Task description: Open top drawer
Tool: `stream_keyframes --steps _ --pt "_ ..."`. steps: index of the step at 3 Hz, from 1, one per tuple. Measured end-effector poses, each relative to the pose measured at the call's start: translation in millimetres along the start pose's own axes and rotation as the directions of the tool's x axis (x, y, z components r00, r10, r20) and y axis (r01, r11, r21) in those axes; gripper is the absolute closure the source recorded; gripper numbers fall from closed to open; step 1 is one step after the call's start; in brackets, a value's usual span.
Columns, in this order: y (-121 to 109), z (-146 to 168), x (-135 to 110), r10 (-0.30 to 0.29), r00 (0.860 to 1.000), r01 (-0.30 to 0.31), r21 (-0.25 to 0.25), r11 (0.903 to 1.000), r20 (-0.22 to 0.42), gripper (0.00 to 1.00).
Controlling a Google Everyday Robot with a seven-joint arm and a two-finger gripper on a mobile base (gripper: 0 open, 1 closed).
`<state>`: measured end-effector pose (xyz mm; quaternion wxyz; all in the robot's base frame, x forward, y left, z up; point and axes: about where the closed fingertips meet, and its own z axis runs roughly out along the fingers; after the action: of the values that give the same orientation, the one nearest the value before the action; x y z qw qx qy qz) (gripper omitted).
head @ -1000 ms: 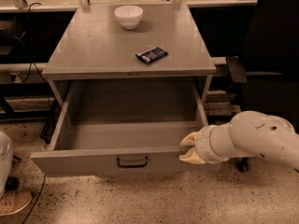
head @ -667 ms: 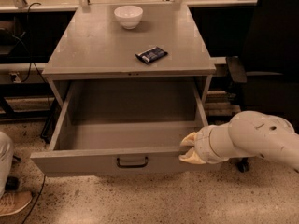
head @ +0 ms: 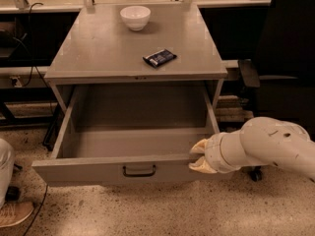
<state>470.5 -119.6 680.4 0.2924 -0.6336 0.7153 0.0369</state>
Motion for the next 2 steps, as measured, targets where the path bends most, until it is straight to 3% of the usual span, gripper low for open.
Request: stream_keyframes --steps 1,2 --pt "0.3 -0.3 -1.5 -0.004 1.0 0.004 0.0 1.0 0.0 0.02" --pt "0.3 -0.4 -1.8 -0.005 1.0 0.005 0.0 1.0 -0.001 0.0"
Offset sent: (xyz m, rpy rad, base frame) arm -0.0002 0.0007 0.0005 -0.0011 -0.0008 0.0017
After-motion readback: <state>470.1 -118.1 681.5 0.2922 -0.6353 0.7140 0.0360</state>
